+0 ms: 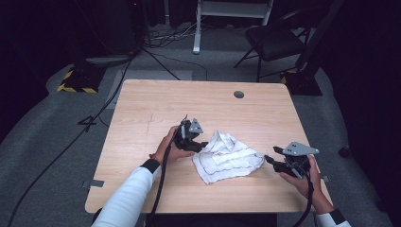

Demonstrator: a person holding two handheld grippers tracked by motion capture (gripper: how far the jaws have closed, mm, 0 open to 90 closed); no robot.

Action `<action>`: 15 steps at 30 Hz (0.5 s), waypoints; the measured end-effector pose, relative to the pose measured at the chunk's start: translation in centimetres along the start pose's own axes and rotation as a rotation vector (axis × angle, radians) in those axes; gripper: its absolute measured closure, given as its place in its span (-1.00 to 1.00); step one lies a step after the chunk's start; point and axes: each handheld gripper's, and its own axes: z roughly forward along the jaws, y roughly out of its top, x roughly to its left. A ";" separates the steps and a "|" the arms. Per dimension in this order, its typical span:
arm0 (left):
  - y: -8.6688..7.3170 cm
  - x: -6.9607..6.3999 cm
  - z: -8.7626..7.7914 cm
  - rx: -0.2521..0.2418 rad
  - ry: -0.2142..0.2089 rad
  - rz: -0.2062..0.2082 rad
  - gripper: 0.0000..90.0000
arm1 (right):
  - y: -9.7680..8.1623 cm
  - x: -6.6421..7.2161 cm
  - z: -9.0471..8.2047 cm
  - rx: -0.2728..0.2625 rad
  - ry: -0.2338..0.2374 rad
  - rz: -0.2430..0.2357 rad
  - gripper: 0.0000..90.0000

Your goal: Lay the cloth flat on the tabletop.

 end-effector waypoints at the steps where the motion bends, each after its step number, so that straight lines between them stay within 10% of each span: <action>1: 0.0 0.0 0.0 0.000 0.000 0.000 -0.12 | 0.0 0.0 0.0 0.000 0.000 0.000 0.07; 15: 2.0 0.9 5.3 0.045 -0.051 -0.052 -0.35 | 0.2 0.6 1.3 0.036 0.030 -0.028 0.04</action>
